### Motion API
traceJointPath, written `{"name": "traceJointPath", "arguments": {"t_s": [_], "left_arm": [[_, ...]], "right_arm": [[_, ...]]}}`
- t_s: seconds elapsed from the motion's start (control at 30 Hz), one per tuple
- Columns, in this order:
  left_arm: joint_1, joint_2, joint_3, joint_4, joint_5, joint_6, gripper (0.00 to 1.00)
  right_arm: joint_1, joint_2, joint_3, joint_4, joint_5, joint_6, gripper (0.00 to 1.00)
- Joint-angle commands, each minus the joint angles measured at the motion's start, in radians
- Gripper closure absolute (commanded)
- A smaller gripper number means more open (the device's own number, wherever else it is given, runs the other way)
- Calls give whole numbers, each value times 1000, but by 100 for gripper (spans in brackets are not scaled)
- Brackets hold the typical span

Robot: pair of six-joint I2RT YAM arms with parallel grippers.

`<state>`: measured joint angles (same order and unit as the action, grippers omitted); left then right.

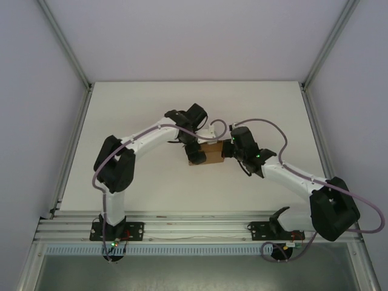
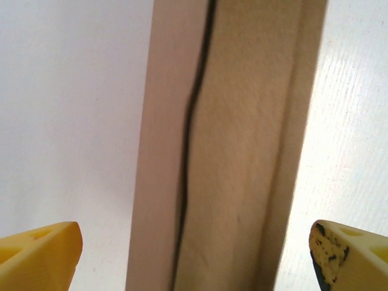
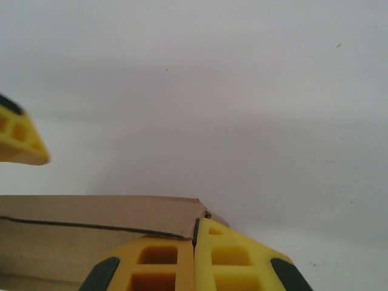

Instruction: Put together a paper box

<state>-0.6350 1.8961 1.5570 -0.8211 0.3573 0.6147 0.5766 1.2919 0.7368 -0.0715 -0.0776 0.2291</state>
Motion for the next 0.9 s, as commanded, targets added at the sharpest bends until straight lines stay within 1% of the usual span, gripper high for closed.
{"name": "traceJointPath", "arguments": {"t_s": [0.0, 0.13, 0.17, 0.23, 0.33, 0.4, 0.43, 0.5, 0.53, 0.57, 0.63, 0.67, 0.8, 0.87], "left_arm": [[-6, -151, -110, 113, -78, -76, 4], [1, -277, -244, 215, -175, -176, 4], [4, -304, -269, 232, -212, -218, 6], [15, -333, -292, 242, -245, -282, 15], [36, -347, -311, 251, -223, -335, 23], [49, -334, -319, 256, -198, -339, 32], [50, -322, -318, 254, -191, -330, 40], [54, -303, -304, 240, -188, -327, 50], [55, -291, -292, 227, -181, -327, 57], [57, -286, -286, 222, -172, -327, 60], [56, -286, -288, 222, -152, -325, 61], [57, -291, -296, 230, -147, -326, 63], [57, -311, -323, 261, -135, -352, 78], [57, -312, -322, 261, -127, -377, 81]], "right_arm": [[13, 39, 21, -126, 19, 33, 100], [20, 52, 40, -146, 28, 38, 100], [24, 52, 43, -151, 33, 41, 100], [34, 50, 53, -161, 40, 41, 100], [44, 47, 59, -164, 44, 48, 100], [48, 49, 60, -159, 43, 52, 100], [50, 50, 62, -161, 41, 52, 100], [52, 52, 67, -169, 46, 52, 100], [53, 52, 71, -175, 52, 52, 100], [55, 52, 74, -181, 60, 52, 100], [59, 48, 76, -188, 72, 52, 100], [60, 45, 75, -188, 75, 53, 100], [67, 42, 70, -186, 82, 57, 100], [78, 46, 74, -192, 101, 55, 100]]}}
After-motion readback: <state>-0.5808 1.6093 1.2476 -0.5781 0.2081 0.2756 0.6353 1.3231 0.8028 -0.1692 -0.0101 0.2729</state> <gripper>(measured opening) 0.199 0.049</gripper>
